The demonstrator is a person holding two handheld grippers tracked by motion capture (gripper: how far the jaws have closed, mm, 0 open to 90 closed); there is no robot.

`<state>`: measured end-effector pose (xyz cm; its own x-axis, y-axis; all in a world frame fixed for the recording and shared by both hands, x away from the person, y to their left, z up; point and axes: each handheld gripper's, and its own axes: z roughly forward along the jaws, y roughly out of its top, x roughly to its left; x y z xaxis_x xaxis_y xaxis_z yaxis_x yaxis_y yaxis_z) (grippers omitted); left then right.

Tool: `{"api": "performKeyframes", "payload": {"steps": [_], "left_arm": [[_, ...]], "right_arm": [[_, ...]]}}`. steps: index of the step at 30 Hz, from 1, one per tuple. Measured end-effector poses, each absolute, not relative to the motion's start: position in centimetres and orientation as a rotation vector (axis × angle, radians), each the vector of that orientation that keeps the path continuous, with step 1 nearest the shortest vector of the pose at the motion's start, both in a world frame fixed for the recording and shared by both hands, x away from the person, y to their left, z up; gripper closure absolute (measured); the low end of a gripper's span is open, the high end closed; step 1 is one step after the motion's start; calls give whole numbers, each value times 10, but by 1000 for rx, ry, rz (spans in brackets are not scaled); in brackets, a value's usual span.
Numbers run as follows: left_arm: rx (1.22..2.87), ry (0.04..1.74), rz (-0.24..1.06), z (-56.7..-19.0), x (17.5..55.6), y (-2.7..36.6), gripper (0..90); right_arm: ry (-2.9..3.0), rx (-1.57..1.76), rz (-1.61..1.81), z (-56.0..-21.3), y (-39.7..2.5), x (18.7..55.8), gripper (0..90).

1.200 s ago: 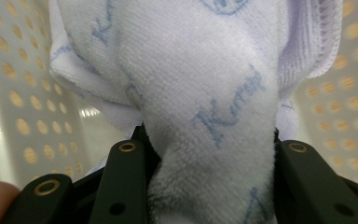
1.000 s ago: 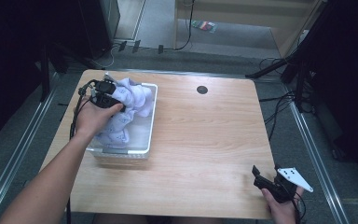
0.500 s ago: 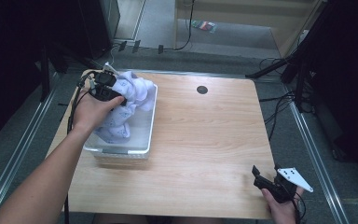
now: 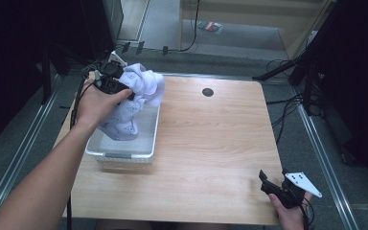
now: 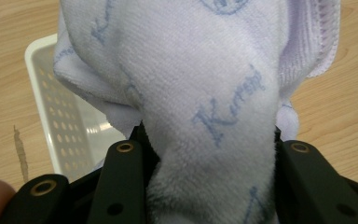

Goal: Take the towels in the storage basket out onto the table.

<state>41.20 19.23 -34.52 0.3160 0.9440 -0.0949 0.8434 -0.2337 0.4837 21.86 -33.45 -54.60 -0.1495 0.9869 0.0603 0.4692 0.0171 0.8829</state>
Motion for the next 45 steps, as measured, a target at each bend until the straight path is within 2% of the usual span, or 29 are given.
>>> {"api": "performKeyframes", "payload": {"steps": [15, 45], "left_arm": [[2152, 1529, 283, -334, 413, 151, 595], [2221, 1416, 189, -342, 431, 55, 590]], "right_arm": [[1687, 1485, 1071, -546, -334, 219, 137], [1641, 1517, 1028, -546, -331, 223, 157]]}}
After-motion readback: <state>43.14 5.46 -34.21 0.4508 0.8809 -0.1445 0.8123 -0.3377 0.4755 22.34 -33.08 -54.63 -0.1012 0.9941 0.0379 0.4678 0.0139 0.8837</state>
